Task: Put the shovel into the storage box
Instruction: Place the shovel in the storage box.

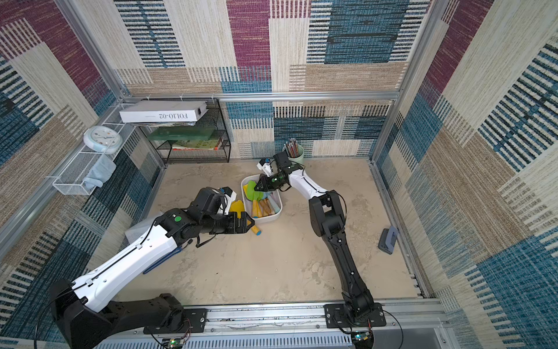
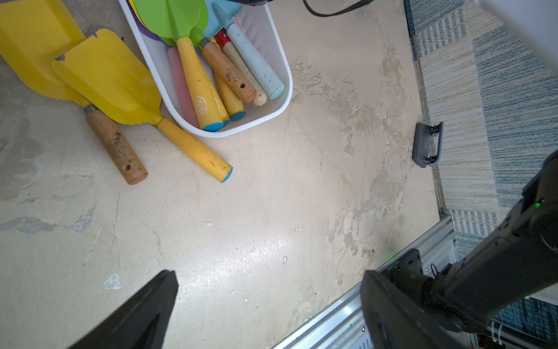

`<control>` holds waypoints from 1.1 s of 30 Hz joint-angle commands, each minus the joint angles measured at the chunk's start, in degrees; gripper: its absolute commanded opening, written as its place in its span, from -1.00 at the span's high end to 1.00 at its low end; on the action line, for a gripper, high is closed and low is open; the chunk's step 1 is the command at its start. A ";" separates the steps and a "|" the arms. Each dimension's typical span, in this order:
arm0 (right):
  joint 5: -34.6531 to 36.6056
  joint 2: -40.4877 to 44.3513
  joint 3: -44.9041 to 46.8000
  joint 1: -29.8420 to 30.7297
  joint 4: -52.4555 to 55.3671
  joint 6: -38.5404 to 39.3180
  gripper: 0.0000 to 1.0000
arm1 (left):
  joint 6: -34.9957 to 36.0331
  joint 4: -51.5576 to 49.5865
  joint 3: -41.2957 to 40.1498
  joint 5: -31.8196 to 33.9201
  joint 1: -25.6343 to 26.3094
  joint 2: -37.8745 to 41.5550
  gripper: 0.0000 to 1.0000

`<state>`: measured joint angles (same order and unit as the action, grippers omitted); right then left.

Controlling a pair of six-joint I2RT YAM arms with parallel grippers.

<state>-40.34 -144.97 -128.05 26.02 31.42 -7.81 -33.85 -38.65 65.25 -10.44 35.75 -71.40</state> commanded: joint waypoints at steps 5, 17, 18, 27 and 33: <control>1.96 1.29 -0.09 0.08 1.27 0.98 0.34 | 0.76 0.70 0.13 -0.17 -0.12 -0.03 -0.99; 8.79 8.17 4.14 0.08 4.00 3.15 0.22 | -2.07 -10.00 2.77 10.73 -4.04 -5.77 -0.99; 9.44 9.17 5.20 0.05 3.92 3.29 0.22 | -2.03 -10.47 2.77 10.99 -5.07 -6.21 -0.99; 13.80 23.60 21.54 0.07 -0.84 3.86 0.21 | 0.12 -14.91 3.90 15.36 -14.52 -14.16 -0.97; 15.45 32.45 33.00 0.02 -4.86 3.22 0.20 | 1.32 -15.24 5.27 17.57 -17.75 -19.84 -0.96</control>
<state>-26.39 -114.96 -97.69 26.02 29.61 -4.51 -33.87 -52.62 69.69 4.80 18.92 -89.73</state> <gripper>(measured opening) 0.399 0.981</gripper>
